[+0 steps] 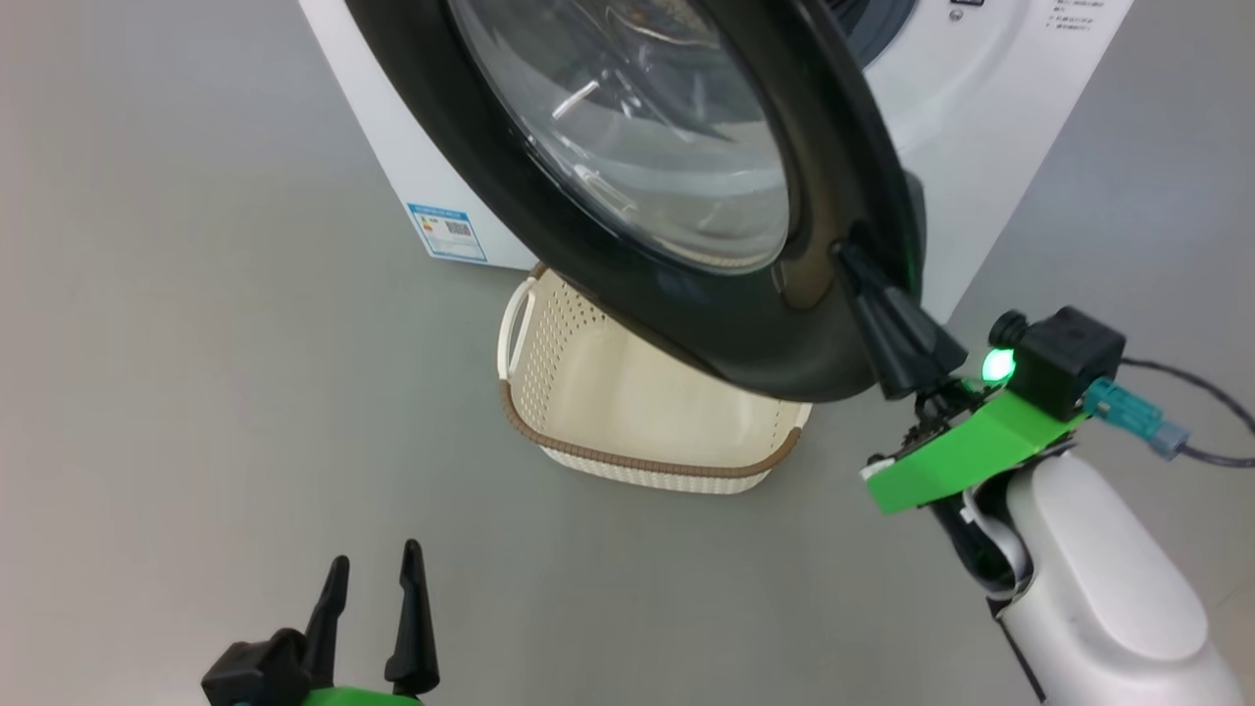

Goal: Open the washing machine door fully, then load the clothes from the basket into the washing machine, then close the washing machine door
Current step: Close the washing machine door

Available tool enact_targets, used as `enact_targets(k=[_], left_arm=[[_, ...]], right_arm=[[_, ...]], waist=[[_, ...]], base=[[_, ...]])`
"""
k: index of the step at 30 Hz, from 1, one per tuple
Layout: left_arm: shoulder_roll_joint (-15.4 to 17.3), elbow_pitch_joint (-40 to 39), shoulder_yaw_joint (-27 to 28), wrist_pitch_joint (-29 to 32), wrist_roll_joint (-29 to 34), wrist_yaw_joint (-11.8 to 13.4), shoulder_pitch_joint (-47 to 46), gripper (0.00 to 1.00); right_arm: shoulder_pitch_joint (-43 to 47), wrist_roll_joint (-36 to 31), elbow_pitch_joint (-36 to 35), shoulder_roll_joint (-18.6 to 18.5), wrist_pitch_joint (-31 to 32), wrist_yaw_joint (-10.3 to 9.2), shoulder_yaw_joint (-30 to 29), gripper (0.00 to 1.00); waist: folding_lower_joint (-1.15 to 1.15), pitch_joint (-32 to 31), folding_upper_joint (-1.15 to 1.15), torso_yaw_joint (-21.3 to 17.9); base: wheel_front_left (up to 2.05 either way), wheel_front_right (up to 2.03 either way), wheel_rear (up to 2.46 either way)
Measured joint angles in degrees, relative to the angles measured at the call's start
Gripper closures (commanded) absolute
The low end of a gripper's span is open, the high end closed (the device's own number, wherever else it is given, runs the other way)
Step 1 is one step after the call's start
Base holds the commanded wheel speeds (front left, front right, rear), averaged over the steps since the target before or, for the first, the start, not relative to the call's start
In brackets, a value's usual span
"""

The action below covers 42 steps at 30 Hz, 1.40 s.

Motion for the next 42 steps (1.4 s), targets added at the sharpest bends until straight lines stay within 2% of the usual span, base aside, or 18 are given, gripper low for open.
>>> enact_targets(k=[24,34,42], left_arm=[[-0.1,-1.3,-1.4,-0.1,-0.1,0.5,-3.6,0.0],[-0.2,-1.5,-2.3,-0.1,0.0,0.4,-5.4,0.0],[-0.3,-3.5,-4.2,-0.2,0.1,0.4,-8.5,0.0]], right_arm=[[-9.4,-0.8,0.0,-5.5,0.0,0.0,-5.1,1.0],[-14.6,-1.0,1.0,-9.0,0.0,0.0,-7.5,1.0],[-19.2,-2.0,2.1,-13.2,0.0,0.0,-8.8,1.0]], waist=[[0.0,8.4,0.0,1.0],[0.0,13.2,0.0,2.1],[0.0,16.5,0.0,4.3]], base=[[0.0,0.0,0.0],[0.0,0.0,0.0],[0.0,0.0,0.0]])
